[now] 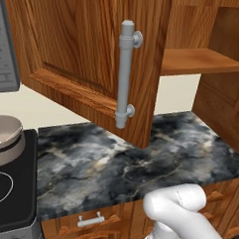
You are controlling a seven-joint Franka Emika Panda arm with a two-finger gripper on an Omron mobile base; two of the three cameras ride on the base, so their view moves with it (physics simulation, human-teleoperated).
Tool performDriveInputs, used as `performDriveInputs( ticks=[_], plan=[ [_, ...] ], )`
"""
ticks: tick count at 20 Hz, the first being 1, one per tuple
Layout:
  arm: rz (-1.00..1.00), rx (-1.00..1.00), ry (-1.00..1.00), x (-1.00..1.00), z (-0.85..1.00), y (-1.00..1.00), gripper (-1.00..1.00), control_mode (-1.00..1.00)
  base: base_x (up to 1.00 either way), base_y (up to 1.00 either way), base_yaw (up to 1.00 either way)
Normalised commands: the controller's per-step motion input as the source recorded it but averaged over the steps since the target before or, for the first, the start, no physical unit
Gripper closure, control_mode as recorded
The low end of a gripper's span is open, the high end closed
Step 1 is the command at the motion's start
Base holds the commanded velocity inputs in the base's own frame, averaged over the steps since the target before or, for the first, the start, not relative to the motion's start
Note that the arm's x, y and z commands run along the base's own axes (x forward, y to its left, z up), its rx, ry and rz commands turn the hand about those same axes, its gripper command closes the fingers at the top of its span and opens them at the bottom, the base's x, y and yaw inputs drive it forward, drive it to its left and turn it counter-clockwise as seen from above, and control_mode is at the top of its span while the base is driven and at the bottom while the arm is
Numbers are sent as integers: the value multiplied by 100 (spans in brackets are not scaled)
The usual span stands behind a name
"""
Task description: Open the cabinet and move the ladle to the pot. Then close the cabinet.
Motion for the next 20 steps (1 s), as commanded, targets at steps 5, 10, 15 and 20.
performDriveInputs(
  ticks=[5,10,15,20],
  plan=[
    [0,0,5,30,29,2,-100,-100,0,0,0],
    [-1,0,2,24,7,17,-100,-100,0,0,0],
    [-2,0,0,21,1,30,-100,-100,0,0,0],
    [-3,0,2,26,8,36,-100,-100,0,0,0]
  ],
)
